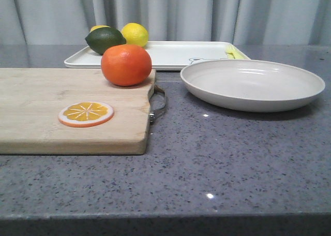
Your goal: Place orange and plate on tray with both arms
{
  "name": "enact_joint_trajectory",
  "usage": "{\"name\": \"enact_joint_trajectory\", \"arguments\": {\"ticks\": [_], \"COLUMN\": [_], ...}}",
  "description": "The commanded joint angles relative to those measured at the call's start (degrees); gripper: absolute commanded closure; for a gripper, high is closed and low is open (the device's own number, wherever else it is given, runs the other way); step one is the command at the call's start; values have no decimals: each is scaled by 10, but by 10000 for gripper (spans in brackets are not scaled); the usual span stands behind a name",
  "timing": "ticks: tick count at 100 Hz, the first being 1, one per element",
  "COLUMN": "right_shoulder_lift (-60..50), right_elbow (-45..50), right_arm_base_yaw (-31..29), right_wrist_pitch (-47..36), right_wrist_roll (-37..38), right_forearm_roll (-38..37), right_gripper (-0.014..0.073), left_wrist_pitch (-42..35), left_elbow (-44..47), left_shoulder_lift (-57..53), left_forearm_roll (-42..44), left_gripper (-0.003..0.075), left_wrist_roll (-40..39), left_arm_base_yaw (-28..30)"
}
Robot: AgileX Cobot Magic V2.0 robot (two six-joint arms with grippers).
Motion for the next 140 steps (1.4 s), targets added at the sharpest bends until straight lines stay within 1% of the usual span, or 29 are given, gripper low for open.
{"name": "enact_joint_trajectory", "arguments": {"ticks": [1,77,85,96,101,105,109,116,126,133,140], "right_shoulder_lift": [-7,-7,-7,-7,-7,-7,-6,-1,23,47,82], "right_elbow": [-13,-13,-13,-14,-24,-33,-53,-96,-162,-206,-248], "right_arm_base_yaw": [-1,-1,-1,-1,-1,-1,-1,-1,-1,-1,-1], "right_wrist_pitch": [-48,-49,-74,-151,-173,-168,-143,-78,14,61,94], "right_wrist_roll": [-1,-1,-1,-1,0,2,2,2,2,2,2], "right_forearm_roll": [-4,-4,-4,-3,15,29,54,88,92,91,91], "right_gripper": [694,694,694,694,694,694,694,694,694,694,694], "left_wrist_pitch": [-49,-58,-70,-78,-78,-78,-78,-78,-67,-22,53], "left_elbow": [5,5,4,-6,-22,-31,-46,-74,-123,-169,-224], "left_shoulder_lift": [-20,-20,-20,-20,-20,-20,-20,-19,-2,17,47], "left_forearm_roll": [0,0,-12,-27,-37,-41,-44,-59,-98,-100,-101], "left_gripper": [740,741,740,741,741,740,741,741,741,740,740], "left_wrist_roll": [-3,-3,-3,-3,-3,-3,-3,-3,-3,-3,-3], "left_arm_base_yaw": [1,1,1,1,1,1,1,1,1,1,1]}}
